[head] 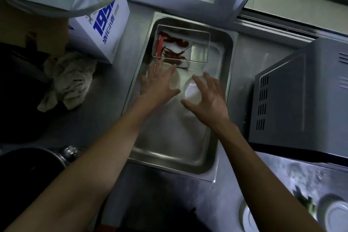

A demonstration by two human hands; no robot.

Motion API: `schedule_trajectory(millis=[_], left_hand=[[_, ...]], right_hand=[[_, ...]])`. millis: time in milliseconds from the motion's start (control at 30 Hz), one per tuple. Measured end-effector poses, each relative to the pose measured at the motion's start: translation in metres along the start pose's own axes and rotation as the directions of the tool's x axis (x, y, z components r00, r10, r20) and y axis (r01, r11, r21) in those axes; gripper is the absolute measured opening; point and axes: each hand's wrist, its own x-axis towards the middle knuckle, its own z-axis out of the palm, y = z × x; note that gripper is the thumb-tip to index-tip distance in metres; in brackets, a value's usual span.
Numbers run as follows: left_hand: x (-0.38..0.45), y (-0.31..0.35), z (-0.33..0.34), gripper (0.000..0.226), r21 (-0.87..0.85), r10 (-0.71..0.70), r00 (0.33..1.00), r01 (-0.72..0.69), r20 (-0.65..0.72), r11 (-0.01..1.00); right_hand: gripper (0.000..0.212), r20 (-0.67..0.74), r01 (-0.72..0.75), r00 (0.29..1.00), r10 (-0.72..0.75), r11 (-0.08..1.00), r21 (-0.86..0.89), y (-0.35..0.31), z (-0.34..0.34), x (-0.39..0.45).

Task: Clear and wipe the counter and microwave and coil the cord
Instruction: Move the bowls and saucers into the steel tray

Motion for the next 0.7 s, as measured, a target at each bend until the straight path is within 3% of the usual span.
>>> schedule_trajectory(millis=[500,700], left_hand=[[0.008,0.005,0.012,0.093,0.089,0.033,0.998,-0.038,0.058,0.995],[0.004,-0.001,0.007,0.093,0.048,0.044,0.994,-0.049,0.096,0.998]], right_hand=[[0.088,-0.012,-0.043,0.999,0.043,0.999,0.008,0.024,0.001,0.003],[0.088,-0.012,-0.022,1.000,0.022,1.000,-0.015,0.020,0.000,0.010]])
